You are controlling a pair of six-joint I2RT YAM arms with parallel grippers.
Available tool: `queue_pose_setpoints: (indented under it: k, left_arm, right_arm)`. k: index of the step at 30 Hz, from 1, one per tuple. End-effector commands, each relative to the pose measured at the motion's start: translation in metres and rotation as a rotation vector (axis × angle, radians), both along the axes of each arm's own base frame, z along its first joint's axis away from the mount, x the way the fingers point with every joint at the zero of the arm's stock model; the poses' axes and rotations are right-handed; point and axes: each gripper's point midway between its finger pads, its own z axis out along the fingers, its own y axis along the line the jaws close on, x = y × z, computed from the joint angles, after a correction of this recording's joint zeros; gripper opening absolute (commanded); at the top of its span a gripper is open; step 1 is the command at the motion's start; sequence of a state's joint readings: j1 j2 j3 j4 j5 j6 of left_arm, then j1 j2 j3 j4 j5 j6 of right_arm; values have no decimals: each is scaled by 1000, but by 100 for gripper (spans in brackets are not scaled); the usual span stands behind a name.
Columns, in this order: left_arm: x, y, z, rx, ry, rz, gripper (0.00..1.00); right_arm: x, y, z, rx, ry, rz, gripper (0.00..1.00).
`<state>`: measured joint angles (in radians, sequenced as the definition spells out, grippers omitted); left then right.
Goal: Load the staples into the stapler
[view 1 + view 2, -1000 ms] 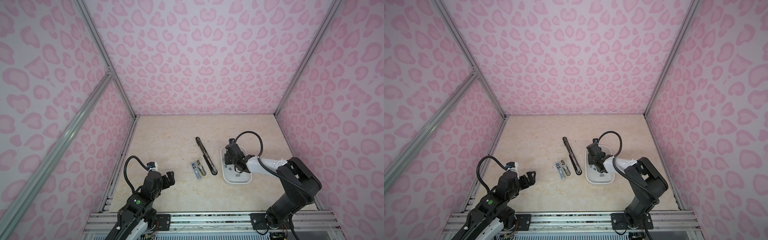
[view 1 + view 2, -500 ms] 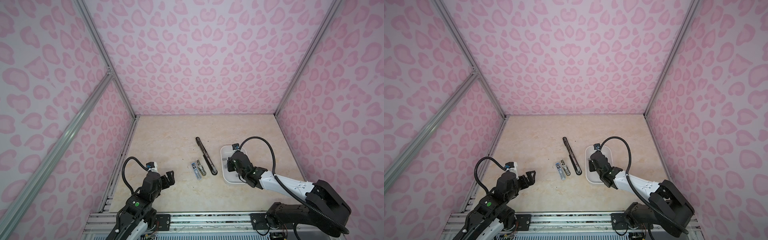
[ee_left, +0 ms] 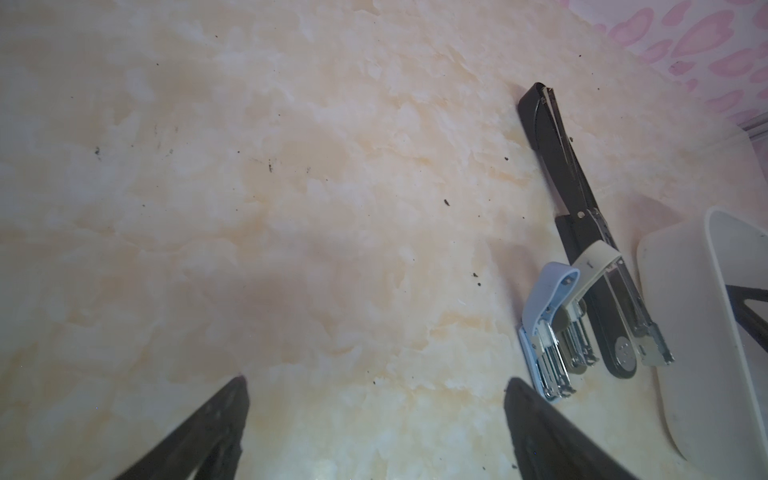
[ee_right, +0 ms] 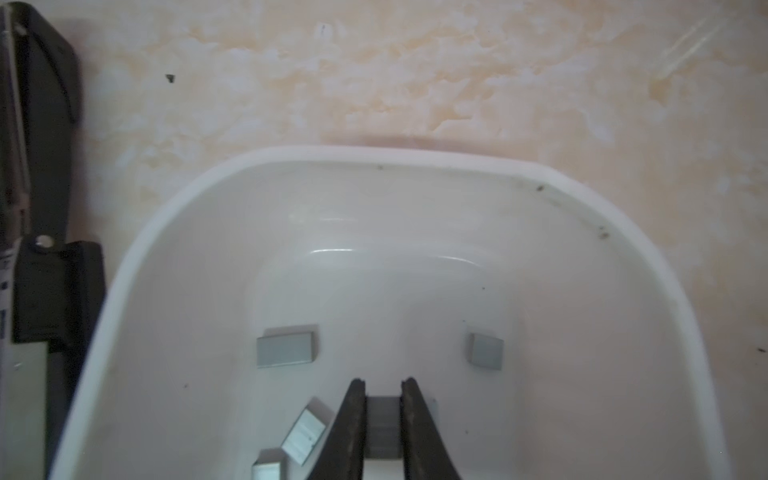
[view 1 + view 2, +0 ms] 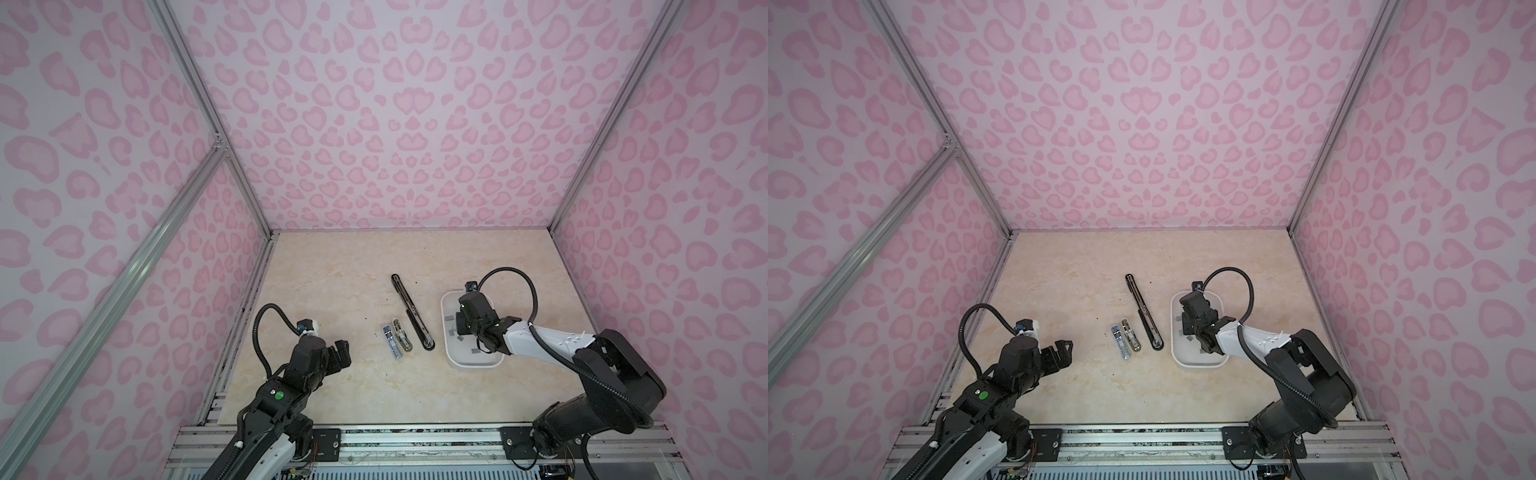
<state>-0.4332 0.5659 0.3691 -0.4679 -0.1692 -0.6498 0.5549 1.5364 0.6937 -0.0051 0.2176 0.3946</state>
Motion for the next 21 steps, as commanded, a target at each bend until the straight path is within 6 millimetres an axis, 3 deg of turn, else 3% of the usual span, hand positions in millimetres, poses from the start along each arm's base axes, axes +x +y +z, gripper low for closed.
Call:
queue_pose_setpoints:
  k: [1,11,17,21]
  left_arm:
    - [14,0,17,45,-43,-4,97]
    - [18,23,19,103,-121,95,97]
    - [13,26,24,80,-172,108,97]
    - [11,27,27,70,-193,110,97]
  right_arm:
    - [1,10,-10,22,35,50,18]
    - [15,10,-30,-7,79,35,20]
    - [17,8,-26,-4,78,25,31]
    - [14,8,-23,-11,132,19,32]
